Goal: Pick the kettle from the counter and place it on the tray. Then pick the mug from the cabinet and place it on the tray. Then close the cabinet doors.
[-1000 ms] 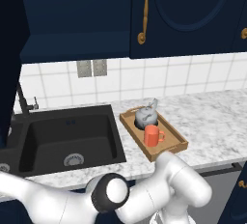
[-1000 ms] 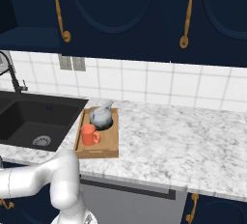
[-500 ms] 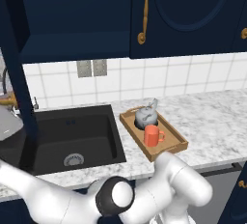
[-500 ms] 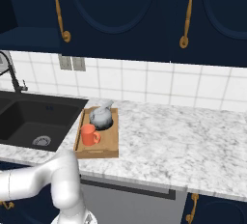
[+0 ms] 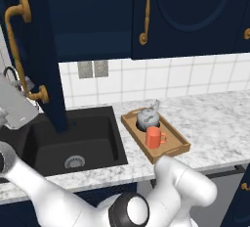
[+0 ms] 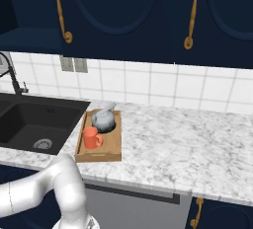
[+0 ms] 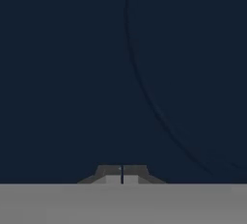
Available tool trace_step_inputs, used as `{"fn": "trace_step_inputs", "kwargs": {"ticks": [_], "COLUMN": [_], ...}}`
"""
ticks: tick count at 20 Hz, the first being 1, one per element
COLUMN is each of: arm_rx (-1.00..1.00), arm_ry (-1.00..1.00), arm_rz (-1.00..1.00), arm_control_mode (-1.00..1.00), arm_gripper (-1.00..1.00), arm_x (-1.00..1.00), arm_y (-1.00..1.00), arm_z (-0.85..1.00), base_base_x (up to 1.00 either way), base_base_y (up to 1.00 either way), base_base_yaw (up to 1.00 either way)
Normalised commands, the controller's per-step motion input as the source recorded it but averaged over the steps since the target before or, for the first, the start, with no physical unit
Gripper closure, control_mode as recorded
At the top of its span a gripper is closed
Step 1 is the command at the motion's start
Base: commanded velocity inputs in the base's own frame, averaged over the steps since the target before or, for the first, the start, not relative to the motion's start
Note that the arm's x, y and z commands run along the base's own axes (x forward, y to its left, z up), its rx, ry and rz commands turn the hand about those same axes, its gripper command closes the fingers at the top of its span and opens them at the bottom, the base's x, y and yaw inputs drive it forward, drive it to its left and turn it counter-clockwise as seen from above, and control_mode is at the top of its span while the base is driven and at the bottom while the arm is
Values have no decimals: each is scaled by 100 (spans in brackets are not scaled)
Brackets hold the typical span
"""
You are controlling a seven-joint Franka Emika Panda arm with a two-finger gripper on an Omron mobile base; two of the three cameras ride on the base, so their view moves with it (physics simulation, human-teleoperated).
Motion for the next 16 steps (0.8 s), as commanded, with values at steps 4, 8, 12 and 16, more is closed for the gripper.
{"fn": "trace_step_inputs", "kwargs": {"ticks": [4, 8, 12, 16], "arm_rx": [-8, -1, 0, 1], "arm_ry": [2, 4, 6, 7], "arm_rz": [22, 26, 18, 9], "arm_control_mode": [-100, -100, -100, -100], "arm_gripper": [100, 100, 100, 100], "arm_x": [58, 62, 50, 46], "arm_y": [-57, -50, -29, 0], "arm_z": [25, 34, 49, 61], "base_base_x": [0, 0, 0, 0], "base_base_y": [0, 0, 0, 0], "base_base_yaw": [0, 0, 0, 0]}}
